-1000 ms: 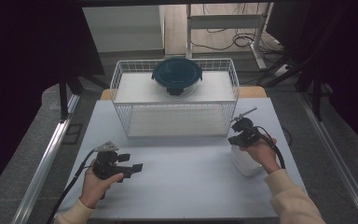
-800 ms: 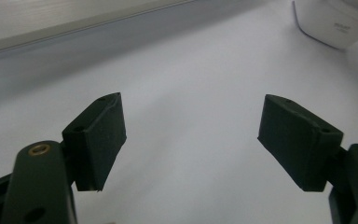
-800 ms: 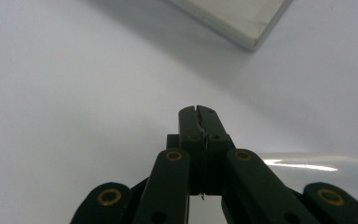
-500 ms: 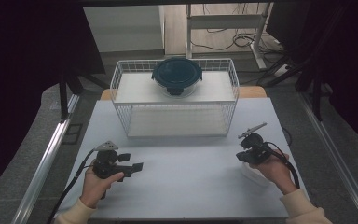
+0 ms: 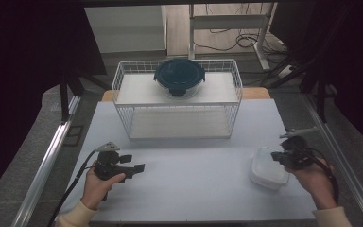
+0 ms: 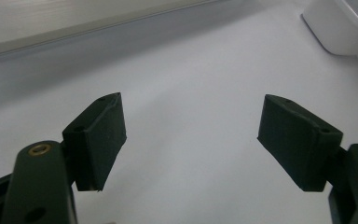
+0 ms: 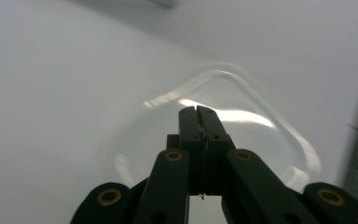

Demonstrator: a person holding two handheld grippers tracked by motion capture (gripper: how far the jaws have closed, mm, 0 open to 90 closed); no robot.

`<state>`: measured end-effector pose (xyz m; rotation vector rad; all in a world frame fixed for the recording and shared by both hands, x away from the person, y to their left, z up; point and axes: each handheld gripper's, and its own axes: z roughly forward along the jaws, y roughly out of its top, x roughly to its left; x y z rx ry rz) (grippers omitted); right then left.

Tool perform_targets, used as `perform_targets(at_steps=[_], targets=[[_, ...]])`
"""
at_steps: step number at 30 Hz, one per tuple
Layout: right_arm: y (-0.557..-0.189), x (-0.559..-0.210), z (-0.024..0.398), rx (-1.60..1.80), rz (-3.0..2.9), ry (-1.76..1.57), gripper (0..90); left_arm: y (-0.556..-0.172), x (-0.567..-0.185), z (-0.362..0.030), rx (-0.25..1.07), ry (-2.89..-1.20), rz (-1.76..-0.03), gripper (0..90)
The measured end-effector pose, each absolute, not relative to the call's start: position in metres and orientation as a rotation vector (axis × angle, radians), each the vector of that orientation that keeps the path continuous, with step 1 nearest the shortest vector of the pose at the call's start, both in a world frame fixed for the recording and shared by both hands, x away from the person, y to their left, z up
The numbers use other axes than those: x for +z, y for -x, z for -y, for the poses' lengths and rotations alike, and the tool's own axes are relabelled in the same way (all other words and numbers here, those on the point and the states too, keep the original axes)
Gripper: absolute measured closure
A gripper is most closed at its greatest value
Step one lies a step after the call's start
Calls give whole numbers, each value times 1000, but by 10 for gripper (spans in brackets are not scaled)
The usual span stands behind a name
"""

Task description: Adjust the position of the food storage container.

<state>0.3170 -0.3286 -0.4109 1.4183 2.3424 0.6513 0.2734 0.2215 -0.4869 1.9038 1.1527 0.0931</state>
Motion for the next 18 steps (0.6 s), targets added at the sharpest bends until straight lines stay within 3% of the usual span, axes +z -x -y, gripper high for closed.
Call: perform_targets(at_steps=[6, 11, 18], targets=[[-315, -414, 364, 604, -2228, -1537, 895, -274, -486, -222, 96, -1902, -1155, 226], [-316, -439, 391, 517, -2186, -1650, 895, -274, -487, -221, 91, -1900, -1163, 227], [-317, -454, 381, 506, -2262, -1632, 895, -275, -488, -221, 91, -1901, -1169, 224]])
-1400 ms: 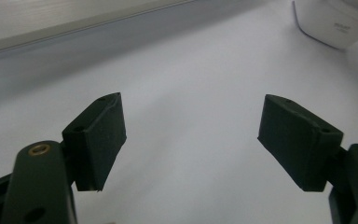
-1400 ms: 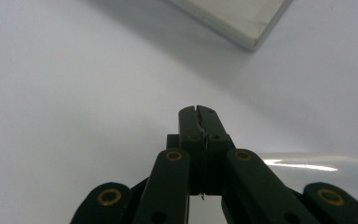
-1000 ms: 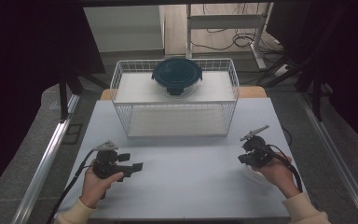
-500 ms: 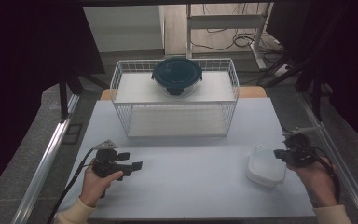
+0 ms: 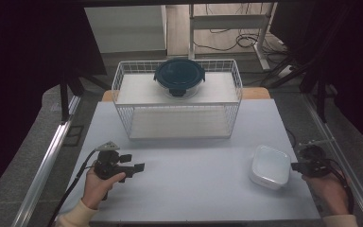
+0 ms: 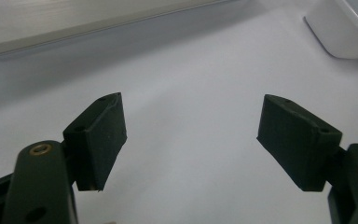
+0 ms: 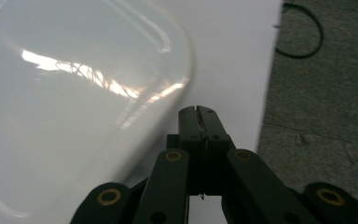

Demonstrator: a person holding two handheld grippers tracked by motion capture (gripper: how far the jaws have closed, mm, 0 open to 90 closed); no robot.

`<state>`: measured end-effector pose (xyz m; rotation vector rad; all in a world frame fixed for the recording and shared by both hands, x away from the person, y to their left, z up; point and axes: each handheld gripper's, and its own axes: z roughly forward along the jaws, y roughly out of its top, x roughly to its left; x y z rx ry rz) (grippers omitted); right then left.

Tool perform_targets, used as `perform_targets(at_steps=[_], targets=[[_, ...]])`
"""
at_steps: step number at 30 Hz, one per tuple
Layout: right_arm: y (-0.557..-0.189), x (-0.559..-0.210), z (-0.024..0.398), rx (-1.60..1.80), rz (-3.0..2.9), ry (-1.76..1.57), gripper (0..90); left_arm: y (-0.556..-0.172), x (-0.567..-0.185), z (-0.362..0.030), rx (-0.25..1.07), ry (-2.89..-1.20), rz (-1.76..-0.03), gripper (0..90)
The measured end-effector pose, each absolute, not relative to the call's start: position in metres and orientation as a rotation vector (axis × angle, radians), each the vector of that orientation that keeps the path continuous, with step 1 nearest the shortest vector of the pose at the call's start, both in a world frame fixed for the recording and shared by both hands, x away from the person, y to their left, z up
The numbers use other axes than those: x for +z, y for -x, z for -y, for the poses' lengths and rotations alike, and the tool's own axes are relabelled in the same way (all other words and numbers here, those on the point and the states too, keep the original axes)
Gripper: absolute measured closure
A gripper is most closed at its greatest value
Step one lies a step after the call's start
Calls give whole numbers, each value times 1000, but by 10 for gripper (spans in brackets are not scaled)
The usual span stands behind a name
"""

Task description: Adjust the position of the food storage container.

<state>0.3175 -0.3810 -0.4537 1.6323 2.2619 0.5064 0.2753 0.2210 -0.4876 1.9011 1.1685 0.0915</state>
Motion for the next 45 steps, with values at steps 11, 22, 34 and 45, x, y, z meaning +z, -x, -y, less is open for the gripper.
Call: perform_targets(at_steps=[11, 22, 34, 45], targets=[[-333, -457, 348, 554, -2337, -1531, 894, -275, -489, -220, 91, -1909, -1171, 222], [-353, -463, 307, 617, -2420, -1401, 895, -276, -490, -220, 91, -1912, -1173, 222], [-351, -465, 251, 688, -2535, -1248, 895, -275, -490, -219, 86, -1909, -1176, 222], [-335, -471, 217, 698, -2636, -1139, 895, -275, -490, -218, 81, -1906, -1177, 222]])
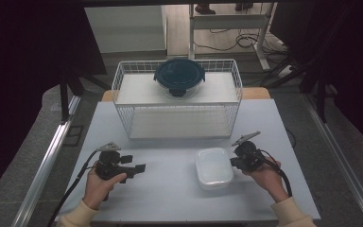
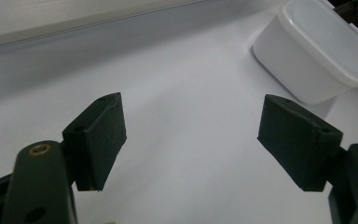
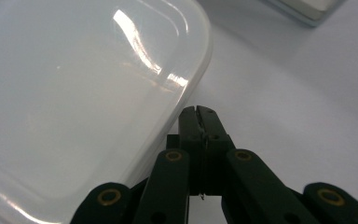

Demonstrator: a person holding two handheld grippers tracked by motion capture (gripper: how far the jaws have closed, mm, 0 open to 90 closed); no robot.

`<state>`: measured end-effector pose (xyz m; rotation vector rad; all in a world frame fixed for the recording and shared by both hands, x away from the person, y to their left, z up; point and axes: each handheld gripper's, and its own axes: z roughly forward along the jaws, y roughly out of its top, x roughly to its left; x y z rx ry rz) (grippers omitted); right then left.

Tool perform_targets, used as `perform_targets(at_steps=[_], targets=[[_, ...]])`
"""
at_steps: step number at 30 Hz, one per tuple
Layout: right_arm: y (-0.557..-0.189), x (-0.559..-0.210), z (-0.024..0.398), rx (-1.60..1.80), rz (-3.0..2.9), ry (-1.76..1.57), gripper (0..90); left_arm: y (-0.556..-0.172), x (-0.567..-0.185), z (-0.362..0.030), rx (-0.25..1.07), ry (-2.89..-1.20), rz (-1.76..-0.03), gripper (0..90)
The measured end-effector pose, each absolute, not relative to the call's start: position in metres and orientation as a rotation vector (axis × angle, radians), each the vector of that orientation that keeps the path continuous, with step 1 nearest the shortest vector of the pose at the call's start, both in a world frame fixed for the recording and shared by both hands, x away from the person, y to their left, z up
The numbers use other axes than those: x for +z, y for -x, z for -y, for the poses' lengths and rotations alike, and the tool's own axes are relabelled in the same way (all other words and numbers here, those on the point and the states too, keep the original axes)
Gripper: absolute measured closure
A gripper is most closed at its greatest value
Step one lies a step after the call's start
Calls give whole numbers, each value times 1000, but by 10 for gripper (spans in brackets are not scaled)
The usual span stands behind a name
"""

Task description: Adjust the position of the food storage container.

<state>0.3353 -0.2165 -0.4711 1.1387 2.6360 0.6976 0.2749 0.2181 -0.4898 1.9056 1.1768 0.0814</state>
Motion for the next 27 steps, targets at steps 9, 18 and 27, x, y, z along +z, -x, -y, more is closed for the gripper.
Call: perform_targets(at_steps=[9, 18, 27], targets=[[-315, -472, 203, 761, -2700, -1069, 894, -275, -491, -217, 75, -1910, -1179, 223], [-317, -475, 180, 788, -2756, -1009, 894, -275, -491, -216, 69, -1905, -1179, 223], [-318, -475, 153, 799, -2816, -944, 894, -275, -490, -216, 68, -1897, -1182, 224]])
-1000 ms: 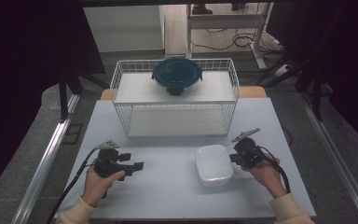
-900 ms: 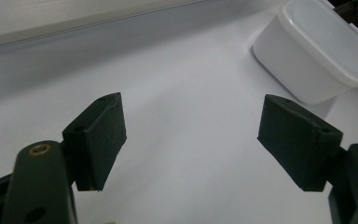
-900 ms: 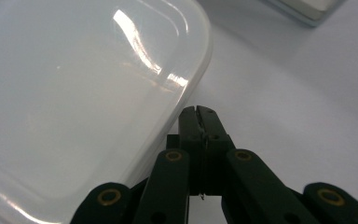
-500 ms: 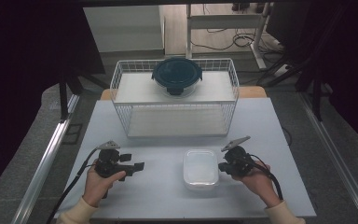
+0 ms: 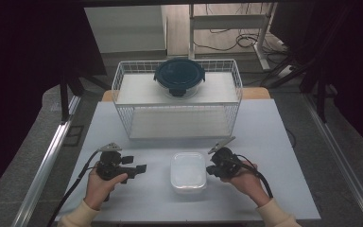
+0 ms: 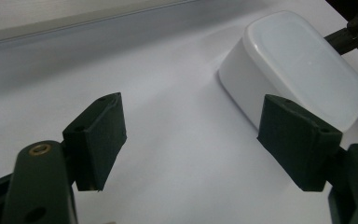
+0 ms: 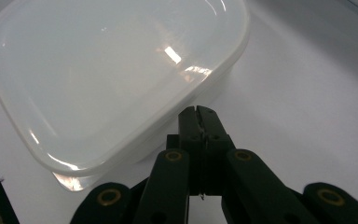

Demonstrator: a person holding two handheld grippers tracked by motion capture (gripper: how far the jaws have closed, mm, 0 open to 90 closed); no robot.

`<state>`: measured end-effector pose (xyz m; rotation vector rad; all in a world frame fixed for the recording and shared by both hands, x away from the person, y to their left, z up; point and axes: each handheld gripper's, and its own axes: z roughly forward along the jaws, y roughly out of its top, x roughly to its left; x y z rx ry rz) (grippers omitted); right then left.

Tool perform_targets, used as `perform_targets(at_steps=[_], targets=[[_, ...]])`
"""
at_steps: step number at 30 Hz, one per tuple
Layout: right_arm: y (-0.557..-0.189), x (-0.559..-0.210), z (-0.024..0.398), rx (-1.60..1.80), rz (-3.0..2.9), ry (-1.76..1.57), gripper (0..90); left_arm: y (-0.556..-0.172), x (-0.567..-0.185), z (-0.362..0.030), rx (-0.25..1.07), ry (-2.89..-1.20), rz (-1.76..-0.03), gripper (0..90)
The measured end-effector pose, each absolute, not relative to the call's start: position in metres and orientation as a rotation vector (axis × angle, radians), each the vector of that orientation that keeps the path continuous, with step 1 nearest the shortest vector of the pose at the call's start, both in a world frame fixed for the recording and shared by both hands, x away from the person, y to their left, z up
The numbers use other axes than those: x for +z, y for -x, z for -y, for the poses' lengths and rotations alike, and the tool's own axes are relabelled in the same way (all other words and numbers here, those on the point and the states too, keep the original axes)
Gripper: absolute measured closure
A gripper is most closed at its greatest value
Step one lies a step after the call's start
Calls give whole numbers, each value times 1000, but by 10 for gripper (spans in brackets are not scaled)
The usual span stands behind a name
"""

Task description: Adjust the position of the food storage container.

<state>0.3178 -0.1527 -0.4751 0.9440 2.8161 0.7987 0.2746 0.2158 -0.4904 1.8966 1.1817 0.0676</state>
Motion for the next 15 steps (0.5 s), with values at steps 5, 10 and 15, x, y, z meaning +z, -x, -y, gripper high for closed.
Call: perform_targets(at_steps=[5, 10, 15], targets=[[-318, -476, 144, 816, -2828, -928, 894, -275, -490, -215, 60, -1887, -1184, 225], [-319, -478, 143, 829, -2817, -922, 894, -276, -492, -213, 53, -1894, -1188, 225], [-319, -478, 146, 834, -2817, -934, 894, -275, -492, -213, 62, -1894, -1189, 225]])
